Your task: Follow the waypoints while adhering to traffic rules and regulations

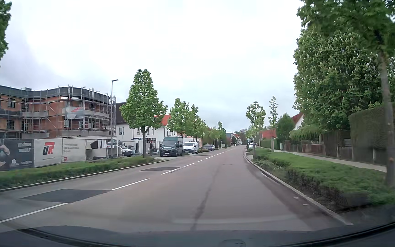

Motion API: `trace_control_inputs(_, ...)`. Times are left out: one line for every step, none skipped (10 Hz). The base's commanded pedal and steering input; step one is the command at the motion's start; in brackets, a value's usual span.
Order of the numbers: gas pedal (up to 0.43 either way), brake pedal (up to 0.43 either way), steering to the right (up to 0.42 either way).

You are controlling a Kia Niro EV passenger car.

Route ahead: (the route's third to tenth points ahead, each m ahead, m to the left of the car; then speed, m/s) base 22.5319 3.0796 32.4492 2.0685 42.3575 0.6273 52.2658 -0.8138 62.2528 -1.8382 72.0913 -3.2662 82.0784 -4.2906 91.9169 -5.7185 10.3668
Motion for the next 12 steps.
trace_control_inputs(0.248, 0.000, 0.032)
trace_control_inputs(0.248, 0.000, 0.032)
trace_control_inputs(0.248, 0.000, 0.030)
trace_control_inputs(0.248, 0.000, 0.027)
trace_control_inputs(0.248, 0.000, 0.025)
trace_control_inputs(0.248, 0.000, 0.025)
trace_control_inputs(0.248, 0.000, 0.024)
trace_control_inputs(0.248, 0.000, 0.019)
trace_control_inputs(0.248, 0.000, 0.016)
trace_control_inputs(0.248, 0.000, 0.015)
trace_control_inputs(0.248, 0.000, 0.015)
trace_control_inputs(0.248, 0.000, 0.015)
